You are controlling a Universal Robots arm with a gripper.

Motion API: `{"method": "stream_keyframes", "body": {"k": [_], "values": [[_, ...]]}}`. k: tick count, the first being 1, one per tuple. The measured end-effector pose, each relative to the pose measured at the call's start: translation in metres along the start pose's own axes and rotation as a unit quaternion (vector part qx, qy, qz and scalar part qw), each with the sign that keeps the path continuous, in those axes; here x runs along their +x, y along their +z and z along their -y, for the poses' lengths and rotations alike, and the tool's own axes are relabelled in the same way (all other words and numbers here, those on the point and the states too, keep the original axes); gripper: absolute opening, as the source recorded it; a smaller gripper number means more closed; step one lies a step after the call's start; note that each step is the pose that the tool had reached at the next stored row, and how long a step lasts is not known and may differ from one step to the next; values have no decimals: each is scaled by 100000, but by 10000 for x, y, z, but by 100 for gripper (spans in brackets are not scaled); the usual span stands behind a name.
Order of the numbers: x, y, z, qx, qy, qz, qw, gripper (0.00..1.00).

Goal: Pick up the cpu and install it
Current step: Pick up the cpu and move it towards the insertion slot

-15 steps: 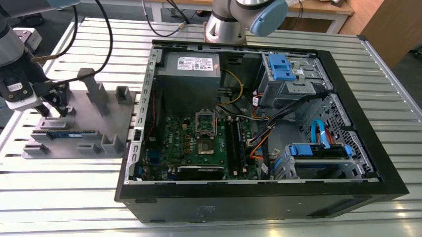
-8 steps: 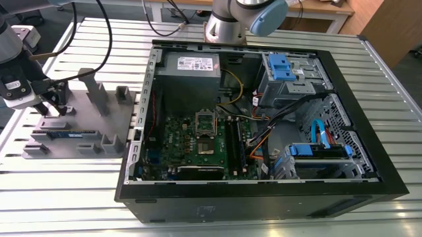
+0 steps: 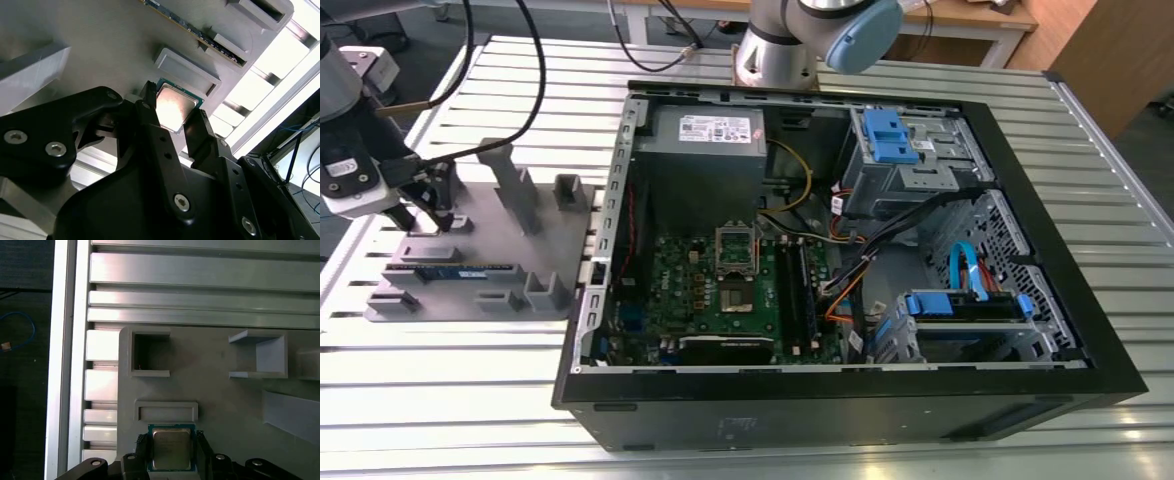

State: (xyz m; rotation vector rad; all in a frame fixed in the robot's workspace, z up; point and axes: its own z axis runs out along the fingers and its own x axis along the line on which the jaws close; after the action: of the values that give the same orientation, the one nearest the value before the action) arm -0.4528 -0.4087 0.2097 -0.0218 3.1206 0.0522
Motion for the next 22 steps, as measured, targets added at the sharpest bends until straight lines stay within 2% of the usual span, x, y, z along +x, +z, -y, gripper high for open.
{"method": "stream_keyframes", "body": {"k": [1,3,13,19,22], "values": [[0,-1,0,2,2,1,100000,47],[-3,-135,-4,-11,1,2,100000,47],[-3,-139,-5,-10,1,1,100000,47],[-4,-193,-6,-6,0,-23,100000,47],[-5,-244,-8,-12,3,-16,100000,47]]}}
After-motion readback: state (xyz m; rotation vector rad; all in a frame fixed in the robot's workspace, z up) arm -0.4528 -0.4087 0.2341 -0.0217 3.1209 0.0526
